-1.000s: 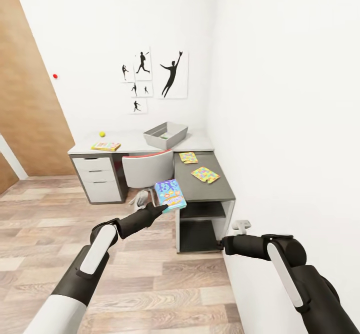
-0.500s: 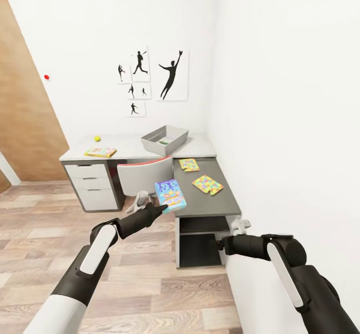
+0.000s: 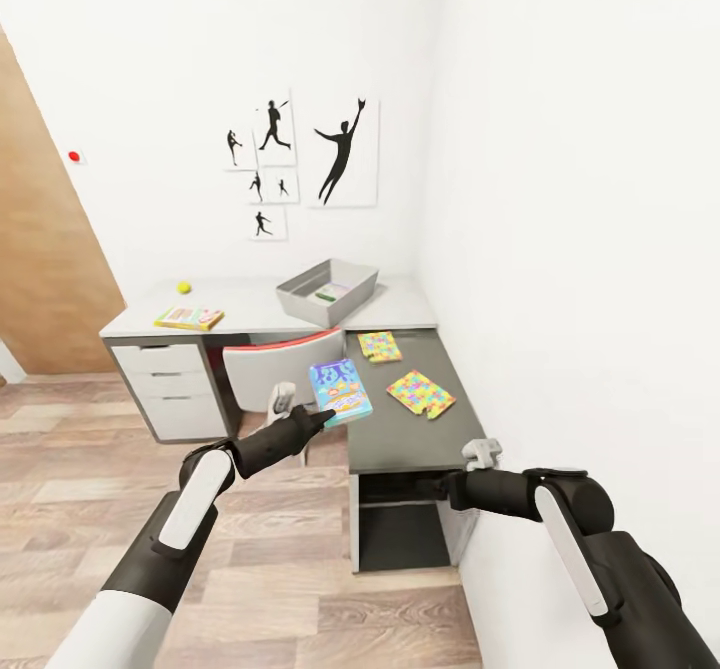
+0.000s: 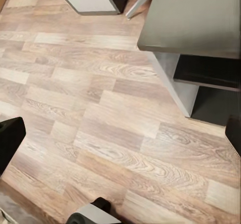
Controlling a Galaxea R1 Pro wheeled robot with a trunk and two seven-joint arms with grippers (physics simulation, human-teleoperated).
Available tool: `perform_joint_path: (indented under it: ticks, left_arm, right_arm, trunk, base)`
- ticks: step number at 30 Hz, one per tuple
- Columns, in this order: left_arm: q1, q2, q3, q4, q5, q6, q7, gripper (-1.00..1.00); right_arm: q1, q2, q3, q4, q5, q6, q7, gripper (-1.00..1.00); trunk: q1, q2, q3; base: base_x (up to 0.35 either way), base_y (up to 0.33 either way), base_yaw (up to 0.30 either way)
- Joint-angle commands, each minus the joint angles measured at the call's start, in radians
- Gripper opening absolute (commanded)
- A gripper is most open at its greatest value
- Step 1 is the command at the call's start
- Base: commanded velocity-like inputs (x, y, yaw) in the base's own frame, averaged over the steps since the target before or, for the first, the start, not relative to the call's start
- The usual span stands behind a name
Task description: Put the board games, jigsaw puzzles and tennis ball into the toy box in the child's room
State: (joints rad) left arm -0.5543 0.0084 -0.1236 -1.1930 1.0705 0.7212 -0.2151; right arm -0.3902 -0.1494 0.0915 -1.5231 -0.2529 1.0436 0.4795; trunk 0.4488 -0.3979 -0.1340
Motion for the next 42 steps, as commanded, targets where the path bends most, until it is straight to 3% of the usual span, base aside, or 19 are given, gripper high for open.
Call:
perform_joint_path:
  ticks: [1,15,42]
  left_arm:
    - [-0.001,0.001,-0.001,0.000,0.005,0.003,-0.002,-1.00]
    - [0.000,0.001,-0.001,0.000,0.007,0.002,-0.008,-1.00]
    - [0.001,0.001,0.000,0.000,0.009,0.002,-0.016,-1.00]
  right_arm:
    - [-0.001,-0.001,0.001,-0.001,0.002,0.004,0.004,1.00]
    - [0.007,-0.001,0.001,-0.013,0.001,0.004,0.004,1.00]
    - [0.013,-0.002,0.002,-0.016,0.003,0.004,0.004,1.00]
  trunk:
    - [0.001,-0.002,-0.002]
    - [0.001,-0.002,-0.002]
    - [0.001,-0.002,-0.002]
  base:
    - [0.340,0.000,0.000]
    - [0.226,0.000,0.056]
    - [0.013,0.000,0.281]
